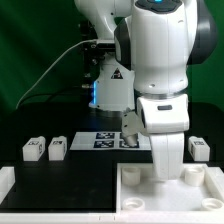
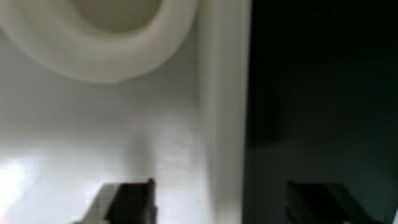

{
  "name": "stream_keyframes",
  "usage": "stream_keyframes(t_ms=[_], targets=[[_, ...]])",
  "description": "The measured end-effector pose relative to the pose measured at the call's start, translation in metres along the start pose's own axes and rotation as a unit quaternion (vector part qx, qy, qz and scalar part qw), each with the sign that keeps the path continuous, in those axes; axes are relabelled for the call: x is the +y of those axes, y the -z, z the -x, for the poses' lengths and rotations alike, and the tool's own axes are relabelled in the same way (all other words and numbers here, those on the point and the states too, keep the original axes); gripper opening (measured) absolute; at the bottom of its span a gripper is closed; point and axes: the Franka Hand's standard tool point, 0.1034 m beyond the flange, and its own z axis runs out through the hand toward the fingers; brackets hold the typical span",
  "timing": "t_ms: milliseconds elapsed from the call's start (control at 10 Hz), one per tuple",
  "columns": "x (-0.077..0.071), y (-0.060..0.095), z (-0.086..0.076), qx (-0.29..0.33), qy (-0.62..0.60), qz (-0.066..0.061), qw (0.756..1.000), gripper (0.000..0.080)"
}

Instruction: Assemble one leg

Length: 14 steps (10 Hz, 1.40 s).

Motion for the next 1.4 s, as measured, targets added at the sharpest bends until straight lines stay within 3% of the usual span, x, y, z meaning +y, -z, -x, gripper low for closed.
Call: stream_keyframes(t_ms=[100, 200, 300, 900, 1100, 1300, 1400], targets=[[0.0, 0.0, 0.0, 0.0, 0.0, 0.0, 1.0, 0.0485], [0.0, 0.0, 0.0, 0.0, 0.0, 0.0, 1.0, 0.0485], [0.0, 0.0, 0.0, 0.0, 0.0, 0.0, 1.0, 0.0618], [0.0, -0.001, 0.001, 0.0, -0.001, -0.001, 1.0, 0.0649], [0.002, 0.011, 0.004, -0.002, -0.021, 0.009, 1.0, 0.0649], [-0.013, 0.027, 0.002, -0.008, -0.044, 0.015, 0.999, 0.0649], [-0.023, 0.032, -0.003, -0.006, -0.128, 0.013, 0.992, 0.0649]])
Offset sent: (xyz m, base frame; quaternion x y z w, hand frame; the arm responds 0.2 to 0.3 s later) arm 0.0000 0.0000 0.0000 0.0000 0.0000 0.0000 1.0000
